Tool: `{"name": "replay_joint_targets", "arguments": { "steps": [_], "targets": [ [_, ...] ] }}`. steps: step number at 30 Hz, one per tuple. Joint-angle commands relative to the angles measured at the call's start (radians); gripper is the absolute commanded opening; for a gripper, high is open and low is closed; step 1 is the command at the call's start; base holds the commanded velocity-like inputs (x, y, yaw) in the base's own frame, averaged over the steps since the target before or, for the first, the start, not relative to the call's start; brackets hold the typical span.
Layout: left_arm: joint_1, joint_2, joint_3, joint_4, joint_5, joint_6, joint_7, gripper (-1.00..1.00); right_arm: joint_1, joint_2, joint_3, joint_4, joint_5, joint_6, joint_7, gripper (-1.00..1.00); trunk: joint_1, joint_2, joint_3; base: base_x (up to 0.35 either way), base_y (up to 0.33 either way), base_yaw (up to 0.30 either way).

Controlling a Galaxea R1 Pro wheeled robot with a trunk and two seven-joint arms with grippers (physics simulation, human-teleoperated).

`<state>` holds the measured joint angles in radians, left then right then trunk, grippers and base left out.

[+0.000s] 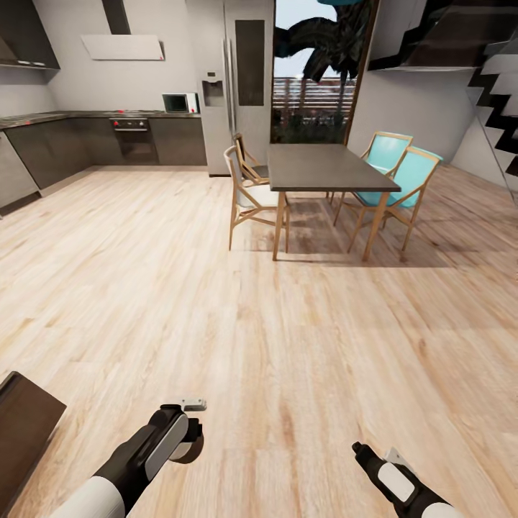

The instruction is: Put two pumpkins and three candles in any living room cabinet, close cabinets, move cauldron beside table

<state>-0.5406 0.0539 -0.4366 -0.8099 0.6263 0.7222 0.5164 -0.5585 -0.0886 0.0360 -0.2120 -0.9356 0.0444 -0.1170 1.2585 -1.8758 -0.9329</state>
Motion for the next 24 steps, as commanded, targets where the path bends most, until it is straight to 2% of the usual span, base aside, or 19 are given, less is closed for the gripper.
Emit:
{"name": "replay_joint_targets", "arguments": {
  "steps": [1, 9, 14, 19, 24],
  "targets": [
    [-0.001, 0.001, -0.005, -0.002, 0.009, 0.002, 0.01, -1.0, 0.0, 0.0, 0.004, -0.003, -0.004, 0.005, -0.006, 1.0, 0.0, 0.0, -0.001, 0.0, -0.048, 0.0],
    [-0.001, 0.002, -0.004, -0.002, 0.009, 0.002, 0.01, -1.0, 0.0, 0.0, 0.004, -0.003, -0.003, 0.005, -0.006, 1.0, 0.0, 0.0, -0.001, 0.063, -0.071, 0.055],
    [-0.001, 0.003, -0.005, -0.002, 0.013, 0.002, 0.01, -1.0, 0.0, 0.0, 0.006, -0.003, -0.003, 0.005, -0.006, 1.0, 0.0, 0.0, -0.001, 0.042, 0.016, 0.248],
    [-0.001, 0.002, -0.005, -0.002, 0.013, 0.002, 0.01, -1.0, 0.0, 0.0, 0.042, -0.003, -0.005, 0.004, -0.007, 1.0, 0.0, 0.0, -0.001, 0.006, 0.003, 0.272],
    [-0.001, 0.001, -0.005, -0.002, 0.017, 0.002, 0.01, -1.0, 0.0, 0.0, 0.052, -0.003, -0.005, 0.003, -0.007, 1.0, 0.0, 0.0, -0.001, 0.001, 0.0, 0.28]
  ]
}}
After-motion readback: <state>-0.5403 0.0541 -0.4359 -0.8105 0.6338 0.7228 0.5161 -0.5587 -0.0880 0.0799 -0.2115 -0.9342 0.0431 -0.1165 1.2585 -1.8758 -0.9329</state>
